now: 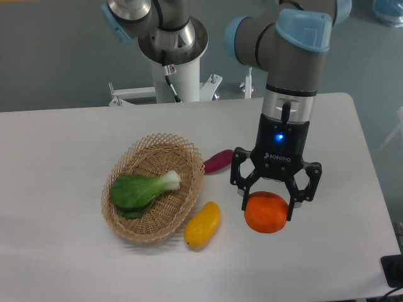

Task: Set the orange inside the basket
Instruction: 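Lift the held orange with the gripper and move it toward the basket, then carry the orange over the wicker basket and lower it inside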

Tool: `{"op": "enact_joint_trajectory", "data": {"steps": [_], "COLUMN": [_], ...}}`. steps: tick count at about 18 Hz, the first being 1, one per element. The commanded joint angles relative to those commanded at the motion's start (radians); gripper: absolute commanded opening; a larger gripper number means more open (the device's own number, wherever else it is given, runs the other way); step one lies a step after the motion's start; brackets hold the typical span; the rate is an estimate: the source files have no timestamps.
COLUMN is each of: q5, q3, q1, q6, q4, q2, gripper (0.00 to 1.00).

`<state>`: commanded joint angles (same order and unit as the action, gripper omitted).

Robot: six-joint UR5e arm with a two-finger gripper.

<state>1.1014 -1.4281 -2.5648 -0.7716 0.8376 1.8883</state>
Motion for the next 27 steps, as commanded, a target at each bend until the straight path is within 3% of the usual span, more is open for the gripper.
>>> {"op": "enact_joint_trajectory", "data": {"steps": [2,13,17,20,24,27], "q5": [0.0,0.017,0.135,0.267,0.342,0.409], "q3": [-0.021,-0.015,-0.031,-0.07,-0.141,-0.273], "q1": [0.002,0.009,0.05,0.106,0.173,0.253], "q6": [-0.02,-0.017,0.003,0.014,0.014,0.0], "q4": [-0.005,0.003,0.014,0.061,0.069,0.054], "q2": [0.0,0.002,-0.023,-0.058,-0.093,-0.13], "gripper": [0.61,0.61,0.61,0.61,0.61,0.61]}}
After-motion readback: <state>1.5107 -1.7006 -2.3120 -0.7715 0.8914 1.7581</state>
